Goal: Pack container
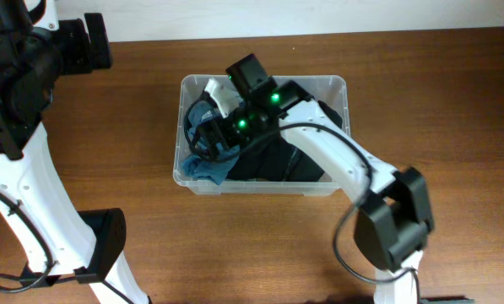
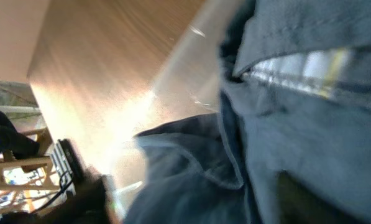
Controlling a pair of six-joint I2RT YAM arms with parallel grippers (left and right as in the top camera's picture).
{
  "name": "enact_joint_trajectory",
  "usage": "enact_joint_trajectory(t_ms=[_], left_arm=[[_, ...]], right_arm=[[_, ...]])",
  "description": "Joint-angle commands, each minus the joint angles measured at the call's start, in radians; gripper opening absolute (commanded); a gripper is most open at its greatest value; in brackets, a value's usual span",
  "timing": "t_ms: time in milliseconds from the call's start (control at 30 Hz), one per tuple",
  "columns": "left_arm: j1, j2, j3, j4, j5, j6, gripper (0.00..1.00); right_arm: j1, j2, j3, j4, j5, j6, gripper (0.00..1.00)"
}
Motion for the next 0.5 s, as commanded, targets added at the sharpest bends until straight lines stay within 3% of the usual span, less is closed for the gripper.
enact_joint_trajectory(t_ms=[0,233,367,467], left_arm=[[0.003,-0.004,0.007,0.001,-0.007,-0.003,0.99],[0.003,-0.004,0.007,0.000,-0.007,-0.003,0.99],[0.003,-0.004,0.007,0.000,-0.007,-0.003,0.99],[0.003,-0.004,0.007,0.000,-0.007,-0.002,1.00]], right_arm=[[-0.001,-0.161,0.032,-0.023,0.064,-0.013,0.98],[-0.121,-0.374,0.036,-0.098,0.280,-0.035,0.99],[-0.243,-0.533,0.036,-0.127,0.278,-0.303,0.98],[-0.340,-0.635,0.036,-0.233,0.288,-0.346,0.98]])
